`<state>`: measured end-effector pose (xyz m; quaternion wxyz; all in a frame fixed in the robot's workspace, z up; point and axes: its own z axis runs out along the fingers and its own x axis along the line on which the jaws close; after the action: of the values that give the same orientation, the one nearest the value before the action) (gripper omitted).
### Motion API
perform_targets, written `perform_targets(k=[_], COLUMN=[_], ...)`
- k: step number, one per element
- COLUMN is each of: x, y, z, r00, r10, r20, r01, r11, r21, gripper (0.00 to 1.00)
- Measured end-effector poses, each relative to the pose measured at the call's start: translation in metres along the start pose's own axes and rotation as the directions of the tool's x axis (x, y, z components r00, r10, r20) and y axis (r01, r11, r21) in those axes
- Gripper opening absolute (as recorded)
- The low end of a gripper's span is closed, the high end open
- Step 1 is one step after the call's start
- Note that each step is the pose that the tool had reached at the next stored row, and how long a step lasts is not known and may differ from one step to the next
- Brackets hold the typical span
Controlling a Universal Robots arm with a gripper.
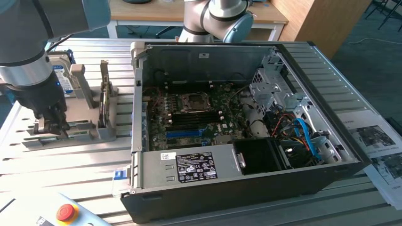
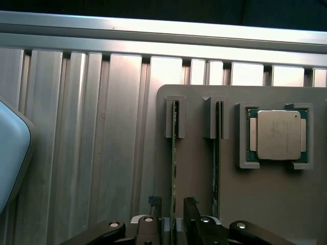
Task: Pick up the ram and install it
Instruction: 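Pick up the ram and move it above insertion slot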
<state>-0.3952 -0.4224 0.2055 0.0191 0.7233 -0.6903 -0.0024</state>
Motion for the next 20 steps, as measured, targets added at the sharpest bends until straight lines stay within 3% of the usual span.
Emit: perform_targets(k=[20], x=[0.0], y=[0.0], z=[0.0026], r00=[1.0], r10=[0.0], r20=[-0.0001], r01=[0.0], r11=[1.0], r21=[-0.0003], gripper=[0.31])
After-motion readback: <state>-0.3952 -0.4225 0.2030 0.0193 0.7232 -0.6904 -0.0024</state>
